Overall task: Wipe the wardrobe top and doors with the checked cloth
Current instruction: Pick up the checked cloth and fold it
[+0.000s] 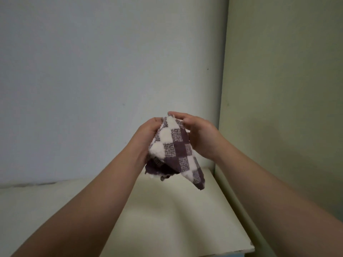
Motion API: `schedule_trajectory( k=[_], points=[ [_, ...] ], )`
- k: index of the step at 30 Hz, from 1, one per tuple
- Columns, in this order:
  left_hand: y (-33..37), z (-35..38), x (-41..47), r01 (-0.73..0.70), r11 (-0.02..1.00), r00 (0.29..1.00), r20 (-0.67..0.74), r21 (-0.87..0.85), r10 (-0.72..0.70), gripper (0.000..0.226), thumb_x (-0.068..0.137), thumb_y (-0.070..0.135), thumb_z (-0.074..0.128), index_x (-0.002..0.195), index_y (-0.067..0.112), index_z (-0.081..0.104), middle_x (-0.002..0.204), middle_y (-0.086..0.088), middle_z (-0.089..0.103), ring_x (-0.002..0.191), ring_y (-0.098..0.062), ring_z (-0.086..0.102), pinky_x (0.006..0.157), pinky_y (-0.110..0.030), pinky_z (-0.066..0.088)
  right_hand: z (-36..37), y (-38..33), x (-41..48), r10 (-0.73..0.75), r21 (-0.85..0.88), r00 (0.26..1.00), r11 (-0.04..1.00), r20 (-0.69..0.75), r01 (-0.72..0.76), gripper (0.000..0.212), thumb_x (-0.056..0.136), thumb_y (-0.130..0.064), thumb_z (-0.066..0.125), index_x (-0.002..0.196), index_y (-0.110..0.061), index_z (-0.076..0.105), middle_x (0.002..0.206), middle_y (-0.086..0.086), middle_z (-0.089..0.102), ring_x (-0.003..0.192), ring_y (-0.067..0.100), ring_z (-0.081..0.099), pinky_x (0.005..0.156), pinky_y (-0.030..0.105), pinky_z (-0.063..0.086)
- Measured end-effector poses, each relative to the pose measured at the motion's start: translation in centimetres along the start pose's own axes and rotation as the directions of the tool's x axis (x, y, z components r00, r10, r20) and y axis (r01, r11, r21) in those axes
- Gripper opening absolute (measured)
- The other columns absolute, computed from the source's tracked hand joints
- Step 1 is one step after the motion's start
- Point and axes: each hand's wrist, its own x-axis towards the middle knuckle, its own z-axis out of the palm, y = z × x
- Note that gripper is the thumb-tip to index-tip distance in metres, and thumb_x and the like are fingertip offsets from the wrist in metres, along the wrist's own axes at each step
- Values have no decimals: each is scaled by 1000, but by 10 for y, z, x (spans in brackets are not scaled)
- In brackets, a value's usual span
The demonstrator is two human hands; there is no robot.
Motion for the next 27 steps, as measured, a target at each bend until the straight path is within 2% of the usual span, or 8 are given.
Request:
schedule_trajectory(
  k=[3,7,11,14,18,20,24,27],
  points=[
    [10,2,-3,-67,998,997,33,8,67,18,66,6,66,72,12,50,66,-5,55,55,-14,53,60,-29,43,8,-10,-4,-51,-127,999,991,-18,48,22,94,-28,50,93,-30,71,98,-5,69,88,15,61,74,30,46],
    [19,12,-13,-86,996,991,103,-4,86,24,60,9,72,76,10,54,64,-4,59,58,-15,56,64,-30,45,18,-24,-12,-172,-145,980,977,-96,157,17,91,-16,56,83,-23,70,78,-8,68,74,9,59,64,23,47],
    [29,35,-30,-105,993,976,185,-50,112,29,67,16,63,93,5,59,68,-4,62,60,-14,60,61,-25,50,21,-41,-22,-293,-87,947,955,-131,284,16,87,-9,60,77,-18,68,76,-5,67,73,9,59,70,23,47],
    [36,55,-43,-169,985,956,239,-34,172,19,72,13,57,89,5,57,65,-3,62,58,-12,59,58,-22,50,19,-58,-37,-368,-65,914,930,-170,362,18,86,-6,61,71,-15,66,72,-4,66,70,10,59,73,25,47],
    [37,87,-61,-209,978,969,136,23,204,20,71,16,60,88,7,52,79,-8,52,71,-20,49,69,-32,42,8,-79,-73,-450,-131,866,893,-217,431,22,89,-9,60,68,-18,61,69,-7,62,67,7,56,71,23,46],
    [34,103,-73,-273,962,958,83,-22,274,13,69,9,68,79,7,61,75,-9,61,69,-21,58,67,-31,50,-1,-88,-99,-514,-212,829,855,-219,474,22,92,-13,57,70,-20,59,70,-7,59,69,8,53,71,25,44],
    [23,146,-104,-321,945,947,-37,-64,319,50,73,26,66,110,-7,57,105,-15,67,97,-25,65,78,-34,57,-33,-112,-160,-629,-336,760,760,-164,557,24,93,-25,51,69,-22,49,63,-8,46,63,12,41,61,33,36],
    [6,194,-122,-396,917,905,-146,47,399,20,92,22,42,89,10,58,66,5,71,64,-6,68,54,-17,53,-70,-134,-212,-678,-355,722,714,-138,603,19,87,-30,51,69,-25,50,63,-8,48,62,14,43,57,35,37]
  ],
)
